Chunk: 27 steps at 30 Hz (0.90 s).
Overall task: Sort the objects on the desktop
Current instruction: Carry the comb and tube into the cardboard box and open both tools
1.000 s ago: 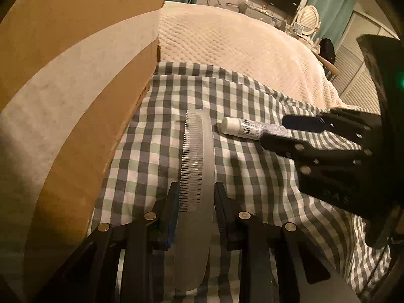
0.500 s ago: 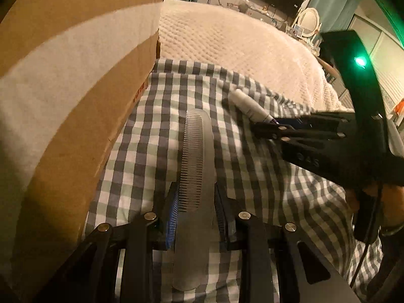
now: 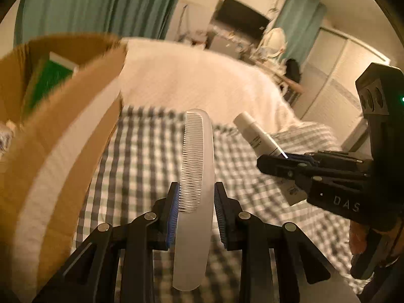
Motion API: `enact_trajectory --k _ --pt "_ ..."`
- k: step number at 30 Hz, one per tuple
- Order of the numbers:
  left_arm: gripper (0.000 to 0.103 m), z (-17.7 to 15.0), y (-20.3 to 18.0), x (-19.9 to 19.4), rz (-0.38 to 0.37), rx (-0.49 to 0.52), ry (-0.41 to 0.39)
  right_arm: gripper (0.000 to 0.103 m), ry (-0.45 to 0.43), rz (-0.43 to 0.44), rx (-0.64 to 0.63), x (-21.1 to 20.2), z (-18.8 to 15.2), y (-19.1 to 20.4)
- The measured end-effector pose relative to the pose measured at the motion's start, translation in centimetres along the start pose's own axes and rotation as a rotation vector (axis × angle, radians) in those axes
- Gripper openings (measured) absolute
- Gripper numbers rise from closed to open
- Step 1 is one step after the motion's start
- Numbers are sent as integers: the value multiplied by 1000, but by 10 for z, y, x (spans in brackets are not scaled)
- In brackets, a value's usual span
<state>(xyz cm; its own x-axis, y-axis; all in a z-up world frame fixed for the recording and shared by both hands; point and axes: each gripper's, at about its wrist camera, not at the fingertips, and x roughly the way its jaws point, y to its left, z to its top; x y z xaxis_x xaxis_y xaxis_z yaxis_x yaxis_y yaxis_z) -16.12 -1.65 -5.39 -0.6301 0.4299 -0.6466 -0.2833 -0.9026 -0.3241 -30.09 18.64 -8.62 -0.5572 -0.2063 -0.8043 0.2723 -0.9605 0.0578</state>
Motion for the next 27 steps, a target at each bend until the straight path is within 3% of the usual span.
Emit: enact_trajectory --k 6,11,15,20,21,23,24,25,26,27 --pt "27 34 -4 -80 12 -7 -142 14 -112 44 -14 -58 28 44" --pt "27 60 40 -158 170 -70 -273 14 -186 165 8 -92 57 98" --pt "27 56 98 -179 318 -144 -281 15 -188 272 65 -66 74 140" --pt "29 49 144 -161 370 -184 -217 16 -116 383 182 -8 78 168" --pt "33 50 148 -156 386 -177 -204 17 -108 385 186 -2 78 171" --pt "57 45 149 -148 397 -164 -197 21 -116 341 175 5 81 176" --pt "76 44 148 -147 387 -165 -203 35 -125 322 172 5 81 176" --pt "84 42 148 -148 376 -168 -212 42 -147 294 176 2 81 174" --pt "85 40 147 -151 363 -168 -223 52 -163 281 179 -1 82 172" --pt "85 39 145 -152 355 -162 -231 53 -184 268 179 -5 82 170"
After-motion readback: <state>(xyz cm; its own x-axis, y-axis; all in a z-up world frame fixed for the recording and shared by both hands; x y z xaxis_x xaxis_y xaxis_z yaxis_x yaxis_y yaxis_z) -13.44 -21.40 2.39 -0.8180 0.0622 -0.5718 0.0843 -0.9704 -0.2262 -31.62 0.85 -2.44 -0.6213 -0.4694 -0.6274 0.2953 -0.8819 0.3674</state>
